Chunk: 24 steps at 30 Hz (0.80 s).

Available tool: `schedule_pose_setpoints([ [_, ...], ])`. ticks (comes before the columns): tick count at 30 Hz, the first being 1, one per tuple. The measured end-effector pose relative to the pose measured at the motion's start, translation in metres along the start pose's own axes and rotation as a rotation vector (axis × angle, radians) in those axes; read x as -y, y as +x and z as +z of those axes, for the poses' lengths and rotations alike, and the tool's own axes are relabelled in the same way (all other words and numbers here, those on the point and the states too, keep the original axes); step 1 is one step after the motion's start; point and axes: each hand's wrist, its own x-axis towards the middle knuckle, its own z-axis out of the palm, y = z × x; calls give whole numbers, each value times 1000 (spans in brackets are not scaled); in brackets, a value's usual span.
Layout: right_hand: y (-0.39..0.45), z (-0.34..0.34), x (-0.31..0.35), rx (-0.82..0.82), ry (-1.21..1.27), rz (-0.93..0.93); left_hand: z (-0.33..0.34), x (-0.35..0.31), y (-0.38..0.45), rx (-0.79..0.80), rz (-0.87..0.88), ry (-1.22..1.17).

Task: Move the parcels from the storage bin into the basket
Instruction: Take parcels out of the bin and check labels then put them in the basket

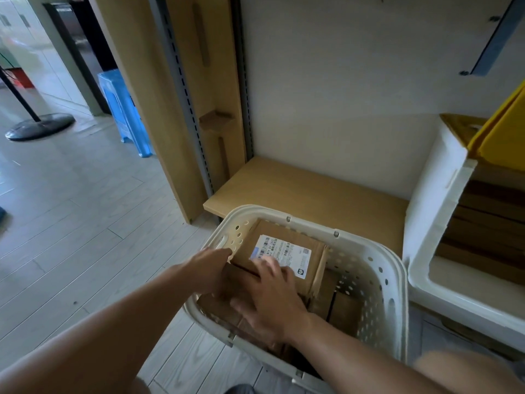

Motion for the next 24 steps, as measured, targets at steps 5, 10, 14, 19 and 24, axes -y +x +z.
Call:
schedule_pose_setpoints([
  [5, -11, -17, -28, -207, 175, 476, 3, -6, -2, 42, -9, 13],
  [10, -20, -25, -43, -59, 440, 512, 2, -6, -4, 34, 28, 27],
  [14, -17, -20, -45, 28, 384, 400, 3, -5, -5, 55, 42, 14],
  [19, -17, -19, -45, 194, 243, 383, -2, -3, -6, 50, 182, 53],
  [24, -28, -35, -53, 173, 124, 331, -11, -28, -8, -100, 231, -70],
])
